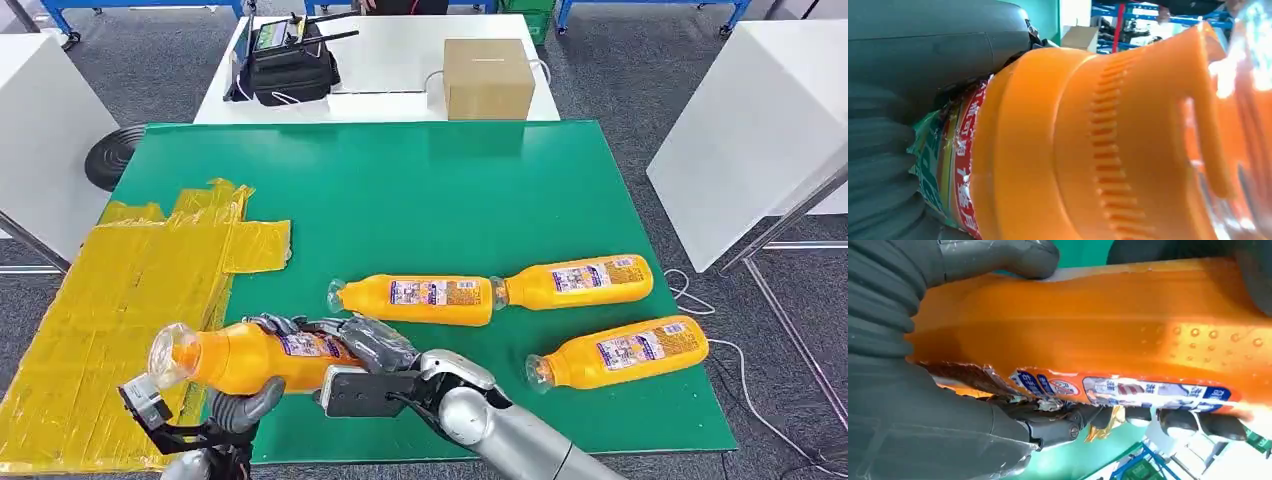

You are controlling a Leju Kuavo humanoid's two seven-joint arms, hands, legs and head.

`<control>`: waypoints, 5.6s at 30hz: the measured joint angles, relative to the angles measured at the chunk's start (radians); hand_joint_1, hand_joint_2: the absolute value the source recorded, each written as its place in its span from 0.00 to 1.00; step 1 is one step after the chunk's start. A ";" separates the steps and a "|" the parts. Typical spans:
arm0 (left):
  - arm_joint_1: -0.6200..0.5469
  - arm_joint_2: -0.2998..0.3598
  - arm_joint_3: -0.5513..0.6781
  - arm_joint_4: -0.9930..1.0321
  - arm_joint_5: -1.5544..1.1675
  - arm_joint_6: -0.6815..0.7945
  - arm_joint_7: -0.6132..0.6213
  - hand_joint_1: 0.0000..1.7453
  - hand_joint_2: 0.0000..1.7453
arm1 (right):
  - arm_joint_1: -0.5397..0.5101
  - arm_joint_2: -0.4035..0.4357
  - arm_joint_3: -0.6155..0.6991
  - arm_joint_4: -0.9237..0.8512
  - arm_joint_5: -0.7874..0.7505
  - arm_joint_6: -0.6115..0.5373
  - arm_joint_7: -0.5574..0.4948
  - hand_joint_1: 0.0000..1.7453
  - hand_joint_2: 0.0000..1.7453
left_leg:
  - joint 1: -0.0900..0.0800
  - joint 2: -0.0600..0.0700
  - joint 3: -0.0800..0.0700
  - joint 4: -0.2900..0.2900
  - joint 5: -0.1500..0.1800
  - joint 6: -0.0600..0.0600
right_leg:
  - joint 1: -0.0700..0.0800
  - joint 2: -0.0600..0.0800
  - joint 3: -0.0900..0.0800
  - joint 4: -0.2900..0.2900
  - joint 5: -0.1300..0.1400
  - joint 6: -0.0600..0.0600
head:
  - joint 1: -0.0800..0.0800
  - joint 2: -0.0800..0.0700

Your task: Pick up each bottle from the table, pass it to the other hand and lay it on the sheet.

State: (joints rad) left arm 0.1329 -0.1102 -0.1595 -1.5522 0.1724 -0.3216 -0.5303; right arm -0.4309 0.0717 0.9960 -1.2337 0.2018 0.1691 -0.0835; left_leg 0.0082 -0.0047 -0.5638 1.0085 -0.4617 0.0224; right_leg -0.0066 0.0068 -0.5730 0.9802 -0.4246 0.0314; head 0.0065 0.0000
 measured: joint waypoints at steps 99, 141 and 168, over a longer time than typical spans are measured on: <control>-0.276 0.114 -0.016 0.224 -1.020 0.591 0.320 0.00 0.00 | 0.006 -0.082 -0.361 0.205 0.621 -0.102 0.339 0.00 1.00 | 0.000 0.000 0.000 0.000 0.002 -0.001 | 0.000 0.000 0.000 0.001 0.001 0.000 | 0.000 0.000; -0.120 0.053 0.020 0.048 -0.099 0.208 0.224 0.00 1.00 | -0.048 0.045 -0.390 0.439 0.439 -0.263 0.156 1.00 1.00 | 0.001 0.005 0.013 0.000 0.001 -0.002 | 0.002 0.005 0.010 0.001 0.003 -0.003 | 0.000 0.000; 0.006 -0.036 0.121 0.010 0.256 0.074 0.225 0.00 1.00 | 0.131 0.021 -0.316 -0.039 0.262 -0.353 0.010 1.00 1.00 | 0.002 0.002 0.003 0.000 0.001 -0.002 | 0.002 0.004 0.001 0.001 0.002 -0.003 | 0.000 0.000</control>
State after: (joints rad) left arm 0.1389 -0.1461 -0.0389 -1.5427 0.4280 -0.2480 -0.3052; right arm -0.3000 0.0923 0.6798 -1.2722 0.4635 -0.1843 -0.0736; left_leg 0.0099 -0.0028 -0.5609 1.0087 -0.4604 0.0201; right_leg -0.0043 0.0111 -0.5718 0.9816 -0.4222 0.0281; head 0.0065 0.0000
